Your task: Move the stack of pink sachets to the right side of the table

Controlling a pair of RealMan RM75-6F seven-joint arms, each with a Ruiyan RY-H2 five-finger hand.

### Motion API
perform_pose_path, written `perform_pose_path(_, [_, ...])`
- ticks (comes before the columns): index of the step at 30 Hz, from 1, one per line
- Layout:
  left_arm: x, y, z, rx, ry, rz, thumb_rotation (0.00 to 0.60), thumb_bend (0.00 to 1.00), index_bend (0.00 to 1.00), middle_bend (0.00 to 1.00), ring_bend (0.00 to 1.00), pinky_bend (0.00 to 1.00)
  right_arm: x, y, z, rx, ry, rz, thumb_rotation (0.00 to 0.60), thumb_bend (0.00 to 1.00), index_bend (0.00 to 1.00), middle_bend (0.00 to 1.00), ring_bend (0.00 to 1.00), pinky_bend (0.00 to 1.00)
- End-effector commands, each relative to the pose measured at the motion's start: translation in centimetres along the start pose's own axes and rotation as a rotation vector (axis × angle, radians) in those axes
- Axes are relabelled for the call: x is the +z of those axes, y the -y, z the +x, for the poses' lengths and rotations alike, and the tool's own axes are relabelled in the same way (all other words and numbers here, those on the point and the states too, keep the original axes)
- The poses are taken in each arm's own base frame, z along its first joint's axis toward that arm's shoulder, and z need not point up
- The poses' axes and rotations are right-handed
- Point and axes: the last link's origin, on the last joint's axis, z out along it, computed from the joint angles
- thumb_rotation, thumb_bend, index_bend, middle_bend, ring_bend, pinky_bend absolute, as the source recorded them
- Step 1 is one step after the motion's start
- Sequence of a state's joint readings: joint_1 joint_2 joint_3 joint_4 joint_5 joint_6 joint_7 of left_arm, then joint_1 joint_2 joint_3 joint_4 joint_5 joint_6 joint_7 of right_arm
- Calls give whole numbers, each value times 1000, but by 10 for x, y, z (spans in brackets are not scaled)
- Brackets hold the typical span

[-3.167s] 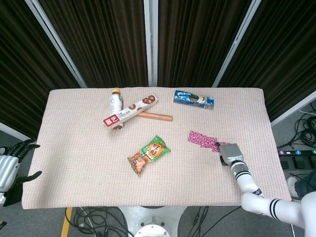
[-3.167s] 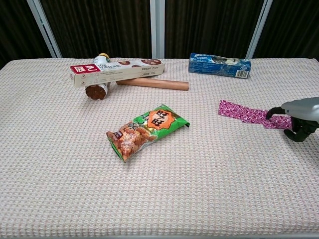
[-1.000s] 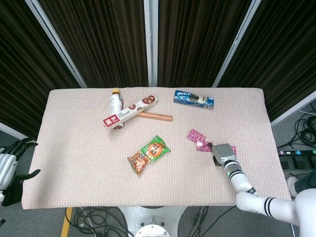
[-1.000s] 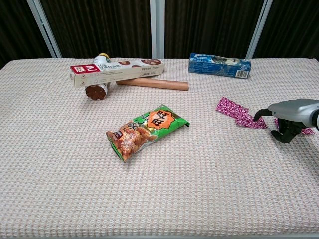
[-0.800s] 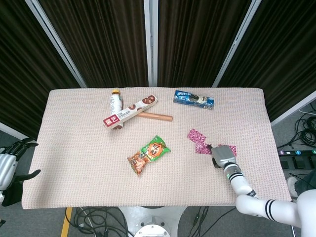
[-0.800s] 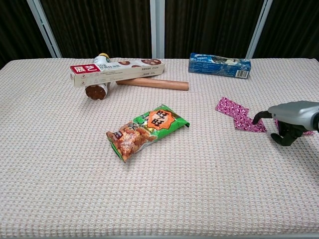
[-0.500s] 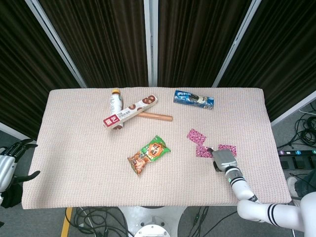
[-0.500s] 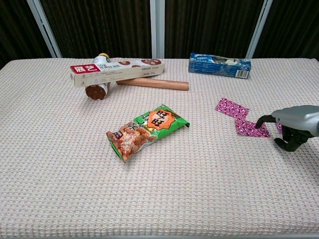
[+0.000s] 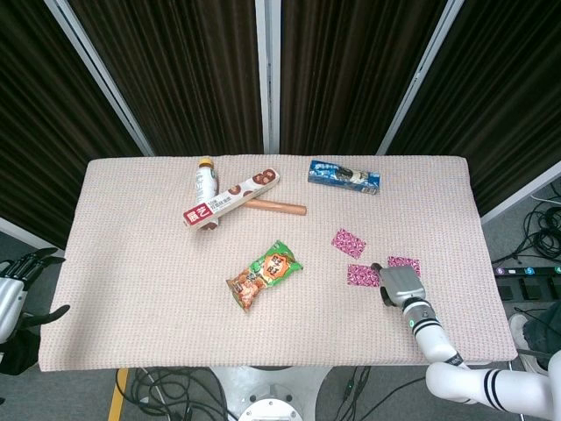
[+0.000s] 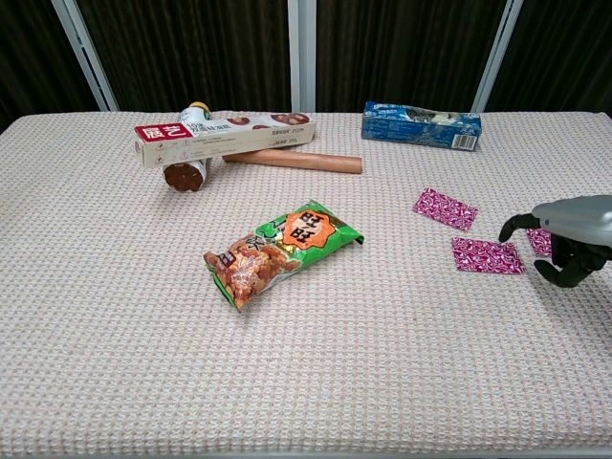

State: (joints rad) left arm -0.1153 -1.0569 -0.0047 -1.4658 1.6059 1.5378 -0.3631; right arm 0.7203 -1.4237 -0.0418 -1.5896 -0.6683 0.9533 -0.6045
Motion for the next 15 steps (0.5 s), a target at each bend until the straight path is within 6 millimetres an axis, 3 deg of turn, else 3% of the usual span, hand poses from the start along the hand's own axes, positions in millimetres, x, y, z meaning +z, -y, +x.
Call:
perform_pose_path(1, [0, 1, 1, -3, -1, 4, 600, 0, 312, 286, 234, 345, -1, 0, 15, 19, -49, -8, 513, 509, 197, 1000, 1000, 1000])
perform_pose_path(4, [1, 3, 1, -9, -3, 6, 600, 0, 312, 285, 234, 345, 2, 6, 35, 63, -190, -45, 469, 321, 287, 1000, 1000, 1000])
perform_pose_path(7, [2, 4, 0, -12, -2, 5, 600, 0, 312, 285, 234, 345, 10, 18, 45, 84, -312, -79, 373, 42, 366, 1000, 1000, 1000])
perform_pose_path(9, [2, 6, 1, -13, -1, 8, 600, 0, 312, 285, 234, 344, 18, 29, 48, 75, -353, -106, 341, 0, 387, 1000, 1000, 1000])
perform_pose_path(15, [2, 13, 4, -22, -6, 22, 600, 0, 312, 285, 234, 345, 49, 56, 51, 19, -390, -188, 328, 0, 459, 1000, 1000, 1000])
